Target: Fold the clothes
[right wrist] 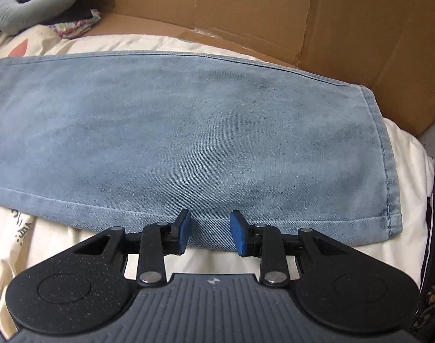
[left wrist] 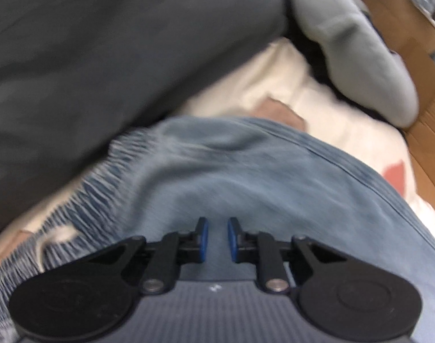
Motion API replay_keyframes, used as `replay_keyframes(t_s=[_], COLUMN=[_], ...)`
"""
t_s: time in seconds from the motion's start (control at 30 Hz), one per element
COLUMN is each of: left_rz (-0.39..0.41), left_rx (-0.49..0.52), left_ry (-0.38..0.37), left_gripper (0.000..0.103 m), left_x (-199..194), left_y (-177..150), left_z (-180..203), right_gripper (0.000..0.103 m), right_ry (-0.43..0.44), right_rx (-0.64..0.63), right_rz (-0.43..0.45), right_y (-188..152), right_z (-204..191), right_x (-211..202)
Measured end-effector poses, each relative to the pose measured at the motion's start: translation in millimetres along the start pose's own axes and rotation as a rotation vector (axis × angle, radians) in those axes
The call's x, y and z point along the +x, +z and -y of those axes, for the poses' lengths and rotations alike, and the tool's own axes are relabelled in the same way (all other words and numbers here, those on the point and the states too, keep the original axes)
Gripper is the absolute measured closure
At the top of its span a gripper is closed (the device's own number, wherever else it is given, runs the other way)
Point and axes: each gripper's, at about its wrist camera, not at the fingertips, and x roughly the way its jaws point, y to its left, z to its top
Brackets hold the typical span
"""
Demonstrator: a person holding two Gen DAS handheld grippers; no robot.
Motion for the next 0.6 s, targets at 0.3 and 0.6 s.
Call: replay_keyframes(t_s=[0.3, 0.6], left_rz=[0.013, -0.028], left_rx=[-0.031, -0.117], left_ry=[0.026, 0.036], left_gripper=[0.092, 0.1], left_x=[19, 41], left_y=[26, 55], left_z=[-17, -26], right_gripper=[0.066, 0.064], right_ry=[-0.037, -0.046], right_rx=[0.009, 0.023], right_rz=[-0.012, -0.002], right_y=[6, 6], right_z=[2, 5], right_x=[5, 10])
